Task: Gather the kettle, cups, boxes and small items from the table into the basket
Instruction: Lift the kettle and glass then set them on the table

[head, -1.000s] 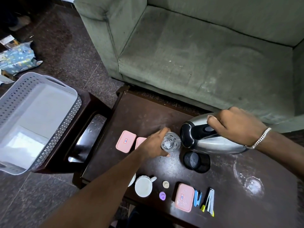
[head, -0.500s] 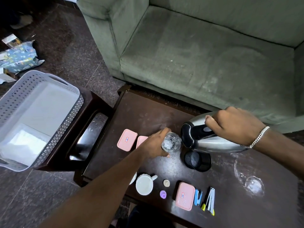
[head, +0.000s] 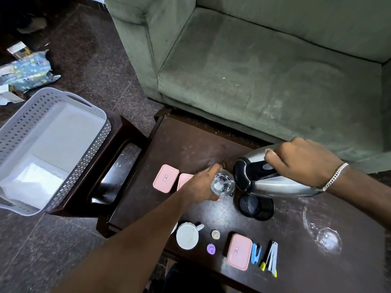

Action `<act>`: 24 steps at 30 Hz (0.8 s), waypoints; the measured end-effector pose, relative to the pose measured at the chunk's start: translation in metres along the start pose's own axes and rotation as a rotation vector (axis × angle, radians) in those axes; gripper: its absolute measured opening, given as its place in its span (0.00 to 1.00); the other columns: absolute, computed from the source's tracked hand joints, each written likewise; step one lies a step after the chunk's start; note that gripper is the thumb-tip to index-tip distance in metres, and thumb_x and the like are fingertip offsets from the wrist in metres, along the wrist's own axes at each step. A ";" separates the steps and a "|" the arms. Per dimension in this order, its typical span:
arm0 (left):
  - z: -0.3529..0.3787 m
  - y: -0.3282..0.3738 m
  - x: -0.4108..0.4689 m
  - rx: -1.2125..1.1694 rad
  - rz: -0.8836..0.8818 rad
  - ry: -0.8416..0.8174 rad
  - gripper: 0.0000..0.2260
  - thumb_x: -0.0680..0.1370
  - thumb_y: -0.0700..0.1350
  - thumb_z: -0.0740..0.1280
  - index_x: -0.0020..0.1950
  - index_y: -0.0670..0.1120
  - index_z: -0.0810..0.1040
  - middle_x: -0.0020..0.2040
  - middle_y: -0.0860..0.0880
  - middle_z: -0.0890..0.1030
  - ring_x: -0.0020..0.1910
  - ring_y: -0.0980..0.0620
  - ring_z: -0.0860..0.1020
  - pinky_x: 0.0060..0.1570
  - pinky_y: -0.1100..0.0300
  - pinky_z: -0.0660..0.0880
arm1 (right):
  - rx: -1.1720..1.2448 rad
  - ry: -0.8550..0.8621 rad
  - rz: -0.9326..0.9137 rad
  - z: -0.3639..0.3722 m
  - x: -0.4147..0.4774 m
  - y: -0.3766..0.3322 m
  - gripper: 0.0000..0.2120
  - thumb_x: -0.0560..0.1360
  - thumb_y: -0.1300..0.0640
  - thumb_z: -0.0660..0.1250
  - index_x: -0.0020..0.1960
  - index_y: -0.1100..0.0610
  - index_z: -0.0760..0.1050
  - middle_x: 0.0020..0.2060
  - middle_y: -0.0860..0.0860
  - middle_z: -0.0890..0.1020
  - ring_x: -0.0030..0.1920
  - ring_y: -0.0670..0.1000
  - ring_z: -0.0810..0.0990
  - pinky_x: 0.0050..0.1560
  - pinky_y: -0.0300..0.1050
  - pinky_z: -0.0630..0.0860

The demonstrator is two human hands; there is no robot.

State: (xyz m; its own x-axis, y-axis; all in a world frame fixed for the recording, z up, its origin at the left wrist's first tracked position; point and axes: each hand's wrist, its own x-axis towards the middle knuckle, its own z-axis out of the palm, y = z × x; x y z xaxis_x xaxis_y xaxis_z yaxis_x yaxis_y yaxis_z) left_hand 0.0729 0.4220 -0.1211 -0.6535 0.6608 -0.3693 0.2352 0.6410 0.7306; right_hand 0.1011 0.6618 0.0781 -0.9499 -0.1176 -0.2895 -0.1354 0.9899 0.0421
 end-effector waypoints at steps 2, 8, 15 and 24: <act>0.002 0.001 0.001 -0.006 -0.005 0.002 0.41 0.62 0.45 0.85 0.68 0.50 0.65 0.67 0.48 0.78 0.64 0.45 0.79 0.63 0.51 0.76 | 0.009 -0.009 0.004 0.000 0.001 -0.001 0.27 0.79 0.40 0.48 0.29 0.56 0.63 0.24 0.50 0.64 0.32 0.62 0.74 0.33 0.47 0.64; 0.006 -0.001 0.001 -0.055 -0.020 -0.005 0.44 0.63 0.44 0.85 0.71 0.53 0.62 0.69 0.47 0.77 0.65 0.45 0.78 0.65 0.50 0.76 | 0.091 -0.032 0.015 0.001 0.000 0.008 0.26 0.79 0.43 0.54 0.29 0.58 0.64 0.23 0.54 0.68 0.30 0.62 0.72 0.32 0.48 0.66; 0.006 -0.001 0.000 -0.093 -0.040 -0.005 0.42 0.64 0.42 0.85 0.70 0.52 0.65 0.67 0.48 0.79 0.64 0.47 0.79 0.63 0.57 0.75 | 0.242 -0.025 0.010 -0.007 -0.002 0.036 0.22 0.80 0.51 0.59 0.32 0.63 0.66 0.23 0.58 0.70 0.25 0.55 0.66 0.30 0.52 0.66; 0.008 -0.005 -0.001 -0.120 -0.034 -0.012 0.43 0.70 0.29 0.68 0.81 0.51 0.56 0.77 0.41 0.67 0.73 0.41 0.73 0.71 0.54 0.73 | 0.411 0.166 0.228 -0.007 -0.010 0.079 0.24 0.75 0.46 0.57 0.28 0.62 0.71 0.20 0.54 0.73 0.25 0.51 0.71 0.29 0.40 0.69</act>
State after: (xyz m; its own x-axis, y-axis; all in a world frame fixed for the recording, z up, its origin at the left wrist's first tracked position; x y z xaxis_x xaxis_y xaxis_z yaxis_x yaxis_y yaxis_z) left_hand 0.0782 0.4216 -0.1289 -0.6510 0.6443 -0.4013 0.1247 0.6123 0.7808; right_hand 0.0983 0.7402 0.0911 -0.9789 0.1278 -0.1595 0.1718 0.9371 -0.3039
